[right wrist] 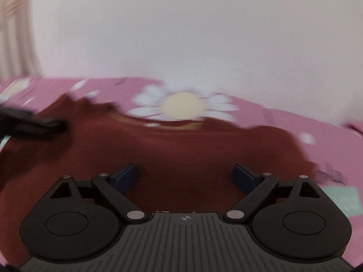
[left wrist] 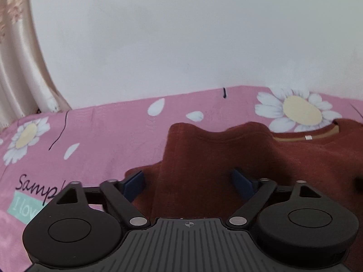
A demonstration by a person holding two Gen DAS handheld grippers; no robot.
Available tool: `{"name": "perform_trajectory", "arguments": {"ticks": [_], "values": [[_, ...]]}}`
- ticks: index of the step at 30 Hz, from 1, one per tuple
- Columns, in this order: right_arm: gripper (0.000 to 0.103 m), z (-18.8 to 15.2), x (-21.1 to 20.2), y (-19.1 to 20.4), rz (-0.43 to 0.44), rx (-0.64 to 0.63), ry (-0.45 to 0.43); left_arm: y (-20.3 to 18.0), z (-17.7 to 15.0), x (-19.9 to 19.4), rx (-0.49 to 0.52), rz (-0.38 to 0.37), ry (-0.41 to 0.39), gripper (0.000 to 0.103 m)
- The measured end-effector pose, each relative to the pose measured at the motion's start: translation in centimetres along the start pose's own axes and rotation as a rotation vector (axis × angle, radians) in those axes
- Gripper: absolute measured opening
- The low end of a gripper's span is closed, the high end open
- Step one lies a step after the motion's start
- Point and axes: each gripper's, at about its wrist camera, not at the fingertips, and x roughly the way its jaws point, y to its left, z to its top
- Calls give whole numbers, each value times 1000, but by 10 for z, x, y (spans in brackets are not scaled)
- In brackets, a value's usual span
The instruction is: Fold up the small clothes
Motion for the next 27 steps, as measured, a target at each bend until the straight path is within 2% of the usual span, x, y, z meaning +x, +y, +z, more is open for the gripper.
{"name": "perform_trajectory", "arguments": {"ticks": [2,5,6,8,11,13,16,18,20,27], "values": [[93,-4,-8,-19,-46,1,-16,4,1,1,-10,-8,0,103],[96,-14,-17,-38,-171,12,-10,8,3,1,-28,-17,2,103],[96,-18,-21,-46,-177,37,-8,8,3,0,-28,-14,-1,103],[97,-25,-28,-57,-158,88,-8,6,2,-1,-22,-3,-8,103],[97,-31,-41,-59,-186,100,-37,5,1,-3,-15,3,-15,103],[97,-33,-50,-48,-194,60,-71,5,1,-2,-19,0,-12,103],[97,-35,-63,-31,-160,-14,-94,7,1,-1,-28,-2,-11,103],[99,-42,-66,-23,-147,-70,-84,8,1,-1,-34,0,-9,103],[99,-52,-64,-21,-171,-111,-57,9,1,0,-41,-3,-5,103],[101,-64,-83,-59,-146,55,-35,14,0,-3,-45,-14,10,103]]}}
